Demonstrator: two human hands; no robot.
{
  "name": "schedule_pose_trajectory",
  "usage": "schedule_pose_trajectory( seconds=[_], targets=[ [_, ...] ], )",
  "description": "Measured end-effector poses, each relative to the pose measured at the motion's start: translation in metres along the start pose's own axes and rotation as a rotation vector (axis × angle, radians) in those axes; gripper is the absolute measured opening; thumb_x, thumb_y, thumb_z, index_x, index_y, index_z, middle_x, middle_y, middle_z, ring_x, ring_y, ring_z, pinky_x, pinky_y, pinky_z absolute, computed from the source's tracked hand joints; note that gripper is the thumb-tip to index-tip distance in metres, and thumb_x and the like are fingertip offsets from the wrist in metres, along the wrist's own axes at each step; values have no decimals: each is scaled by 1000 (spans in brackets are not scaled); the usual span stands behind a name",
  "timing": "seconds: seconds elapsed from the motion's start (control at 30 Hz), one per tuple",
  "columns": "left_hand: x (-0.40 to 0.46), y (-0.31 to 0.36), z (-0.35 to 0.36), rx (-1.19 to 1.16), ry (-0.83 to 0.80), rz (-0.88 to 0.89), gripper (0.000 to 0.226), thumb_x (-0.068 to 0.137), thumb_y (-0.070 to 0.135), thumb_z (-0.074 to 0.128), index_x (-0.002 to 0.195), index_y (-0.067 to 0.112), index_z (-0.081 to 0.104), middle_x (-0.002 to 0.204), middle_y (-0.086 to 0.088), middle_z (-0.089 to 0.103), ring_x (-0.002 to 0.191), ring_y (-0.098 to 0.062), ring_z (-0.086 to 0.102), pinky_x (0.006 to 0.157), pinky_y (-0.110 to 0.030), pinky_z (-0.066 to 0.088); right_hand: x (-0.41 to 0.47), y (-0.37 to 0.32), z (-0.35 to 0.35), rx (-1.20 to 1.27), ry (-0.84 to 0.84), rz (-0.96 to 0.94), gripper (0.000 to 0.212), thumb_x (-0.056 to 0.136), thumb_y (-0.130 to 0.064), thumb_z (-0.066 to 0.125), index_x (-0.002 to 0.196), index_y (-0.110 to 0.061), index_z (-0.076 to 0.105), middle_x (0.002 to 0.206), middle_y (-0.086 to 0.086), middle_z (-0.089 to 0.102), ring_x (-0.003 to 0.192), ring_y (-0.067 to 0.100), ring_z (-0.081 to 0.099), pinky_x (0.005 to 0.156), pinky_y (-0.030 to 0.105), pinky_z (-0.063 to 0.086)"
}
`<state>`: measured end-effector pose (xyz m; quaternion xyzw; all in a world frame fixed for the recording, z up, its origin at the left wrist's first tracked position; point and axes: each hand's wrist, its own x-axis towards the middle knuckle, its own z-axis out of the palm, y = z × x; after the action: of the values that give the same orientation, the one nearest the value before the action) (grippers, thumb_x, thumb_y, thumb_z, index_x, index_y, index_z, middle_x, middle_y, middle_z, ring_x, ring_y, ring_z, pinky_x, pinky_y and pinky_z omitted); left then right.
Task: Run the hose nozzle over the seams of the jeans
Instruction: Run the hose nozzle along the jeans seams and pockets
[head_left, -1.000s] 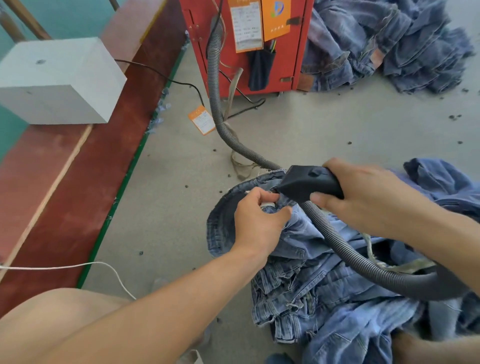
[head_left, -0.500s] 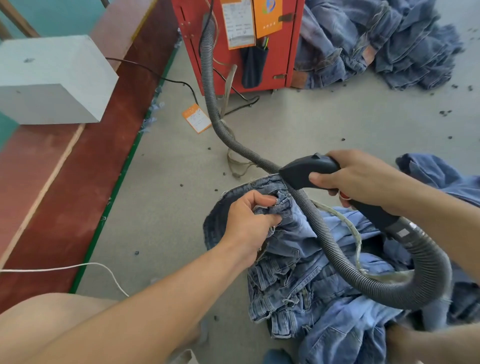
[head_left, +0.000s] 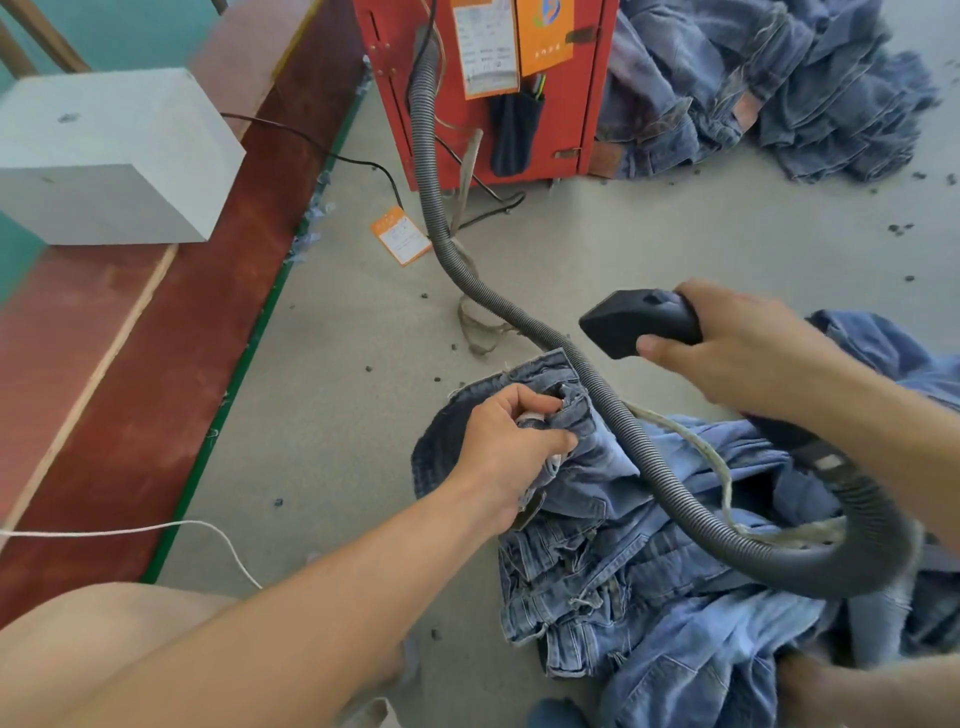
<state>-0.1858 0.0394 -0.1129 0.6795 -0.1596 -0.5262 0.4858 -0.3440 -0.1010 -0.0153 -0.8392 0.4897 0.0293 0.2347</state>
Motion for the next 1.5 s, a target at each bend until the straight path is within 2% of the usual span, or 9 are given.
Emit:
schedule_pose_trajectory(
  seconds=[0.13,0.2,0.33,0.53,0.77,0.97,1.23,1.4,1.5],
  targets=[
    [-3,13,-6,-306,-156,-218,10,90,25,72,82,19,71,95,-6,75,62,-23,68,54,-31,52,-4,13,-18,53,-6,-68,25,88,-53,66,90,-31,54,58,-4,65,47,8,59,51,30,38],
    [-1,12,-8,-362,-168,-330,34,98,35,66,73,17,81,92,-5,79,62,-25,74,53,-31,56,-7,12,-18,35,-4,-92,25,88,-52,67,88,-31,53,59,-4,63,54,13,60,53,31,37],
    [-1,12,-9,-264,-192,-367,33,94,35,75,117,12,77,106,-8,79,86,-24,78,71,-33,63,-12,6,-21,28,-45,-129,24,88,-52,64,90,-31,53,66,-5,64,60,17,61,56,33,40],
    [3,9,-9,-281,-201,-226,19,86,8,81,100,16,71,93,-9,79,74,-21,76,64,-30,61,-21,8,-17,-87,-65,-152,23,86,-59,61,93,-40,50,67,-12,62,60,6,59,53,27,38],
    [4,8,-3,-41,-220,137,24,86,8,82,107,20,76,95,-1,79,94,-20,76,90,-36,62,-25,8,-2,-142,-136,-195,22,90,-56,61,96,-40,48,69,-11,64,59,7,61,52,26,43],
    [8,9,-9,109,-281,193,16,88,20,82,94,34,82,77,2,65,75,-8,63,81,-27,57,-21,8,-6,-5,35,-231,23,85,-59,57,95,-39,49,62,-12,60,55,5,57,50,28,36],
    [10,5,-4,312,-253,284,4,89,31,80,90,31,76,66,12,51,61,-3,47,59,-14,42,-28,3,-3,-70,-97,-255,22,88,-58,59,97,-42,47,71,-11,64,59,5,59,54,29,45],
    [6,3,-3,465,-232,338,19,91,33,77,83,19,67,62,17,48,58,0,41,58,-9,39,-16,0,-15,-25,80,-183,26,91,-53,62,96,-32,50,67,-7,60,60,11,57,52,29,35],
    [9,7,-5,460,-193,343,24,91,31,77,74,22,63,59,17,47,56,0,41,57,-11,38,-26,6,-23,-29,-50,-191,22,85,-59,61,93,-42,49,68,-14,64,60,2,60,49,25,38]
  ],
)
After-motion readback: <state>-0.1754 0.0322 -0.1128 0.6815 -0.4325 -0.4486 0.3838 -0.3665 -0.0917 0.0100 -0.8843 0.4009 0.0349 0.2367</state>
